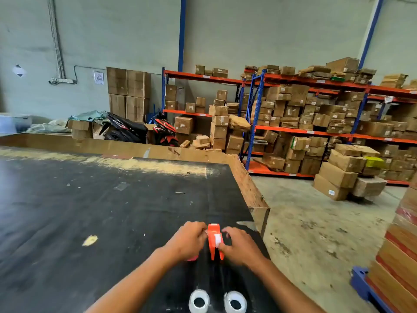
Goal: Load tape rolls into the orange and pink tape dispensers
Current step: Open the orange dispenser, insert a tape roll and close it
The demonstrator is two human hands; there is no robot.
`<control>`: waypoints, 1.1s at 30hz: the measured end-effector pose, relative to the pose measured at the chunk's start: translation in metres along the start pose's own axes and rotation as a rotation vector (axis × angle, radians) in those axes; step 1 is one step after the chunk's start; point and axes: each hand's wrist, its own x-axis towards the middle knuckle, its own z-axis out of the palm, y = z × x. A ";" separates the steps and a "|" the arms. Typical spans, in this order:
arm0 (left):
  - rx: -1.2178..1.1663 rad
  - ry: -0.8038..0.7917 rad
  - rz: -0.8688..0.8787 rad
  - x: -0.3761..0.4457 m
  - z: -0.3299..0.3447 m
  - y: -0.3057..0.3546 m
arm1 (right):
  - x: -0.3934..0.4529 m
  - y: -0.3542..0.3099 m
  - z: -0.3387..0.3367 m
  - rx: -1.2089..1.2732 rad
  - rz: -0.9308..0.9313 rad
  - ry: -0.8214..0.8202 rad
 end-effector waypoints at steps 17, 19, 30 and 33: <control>-0.707 0.161 -0.383 0.025 0.049 0.034 | -0.008 0.022 0.014 0.546 -0.112 0.163; -0.658 0.179 -0.316 0.023 0.046 0.035 | -0.007 0.021 0.003 0.670 -0.090 0.180; -0.061 0.289 -0.050 0.013 0.010 0.036 | 0.014 -0.013 0.001 0.968 -0.121 0.191; 0.011 0.282 -0.070 0.018 0.000 0.037 | 0.025 -0.019 0.002 1.014 -0.116 0.186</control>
